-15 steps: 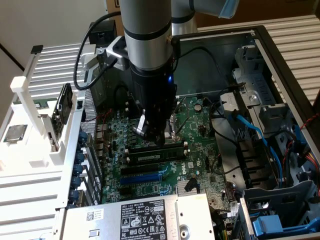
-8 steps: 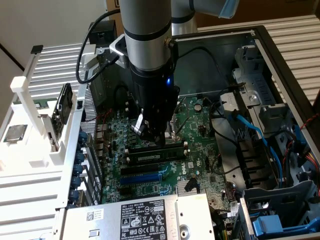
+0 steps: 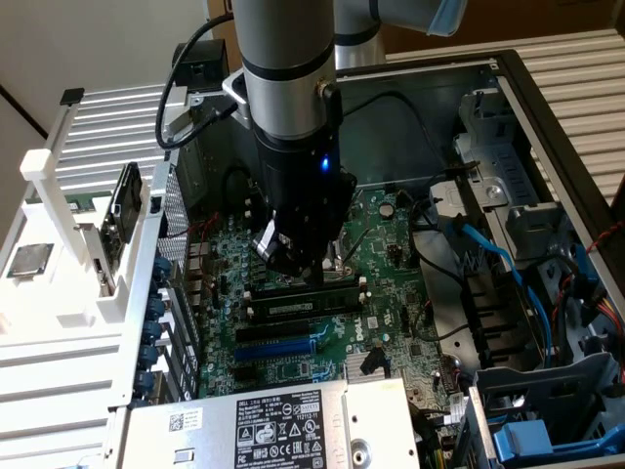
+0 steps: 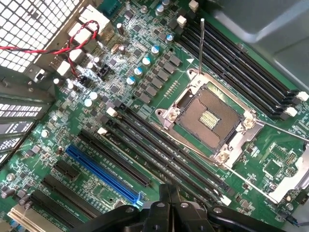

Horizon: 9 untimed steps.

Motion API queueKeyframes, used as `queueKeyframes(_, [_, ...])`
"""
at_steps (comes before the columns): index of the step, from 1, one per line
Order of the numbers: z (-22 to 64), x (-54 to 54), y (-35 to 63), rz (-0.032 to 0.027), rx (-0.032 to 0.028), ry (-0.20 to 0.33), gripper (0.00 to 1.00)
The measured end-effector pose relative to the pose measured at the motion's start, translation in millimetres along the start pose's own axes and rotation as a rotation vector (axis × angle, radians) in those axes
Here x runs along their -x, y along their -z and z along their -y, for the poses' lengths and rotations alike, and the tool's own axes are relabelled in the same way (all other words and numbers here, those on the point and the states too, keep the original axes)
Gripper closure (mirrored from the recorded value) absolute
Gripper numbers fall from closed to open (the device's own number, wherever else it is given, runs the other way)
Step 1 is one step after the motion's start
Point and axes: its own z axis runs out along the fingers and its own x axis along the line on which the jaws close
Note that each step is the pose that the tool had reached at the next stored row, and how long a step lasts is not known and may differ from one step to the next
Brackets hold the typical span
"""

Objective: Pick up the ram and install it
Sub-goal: 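Press down the ram until it locks into place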

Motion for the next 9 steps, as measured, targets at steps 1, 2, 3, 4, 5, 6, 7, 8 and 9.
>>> queueKeyframes(1, [0.0, 0.0, 0.0, 0.0007, -0.0012, -0.011, 0.89])
queueKeyframes(2, [0.0, 0.0, -0.1, 0.0013, -0.0021, -0.022, 0.89])
queueKeyframes(3, [0.0, 0.0, -0.1, 0.0017, -0.0029, -0.035, 0.89])
queueKeyframes(4, [0.0, 0.1, -0.2, 0.0016, -0.0036, -0.047, 0.89])
queueKeyframes(5, [0.0, 0.0, -0.2, 0.0015, -0.0043, -0.062, 0.89])
queueKeyframes(6, [0.0, 0.0, -0.2, 0.0012, -0.0051, -0.077, 0.89])
queueKeyframes(7, [0.0, 0.0, -0.2, 0.0009, -0.0058, -0.09, 0.89])
queueKeyframes(8, [0.0, 0.0, -0.2, 0.0008, -0.0064, -0.105, 0.89])
queueKeyframes(9, [0.0, 0.0, -0.3, 0.0007, -0.0071, -0.119, 0.89])
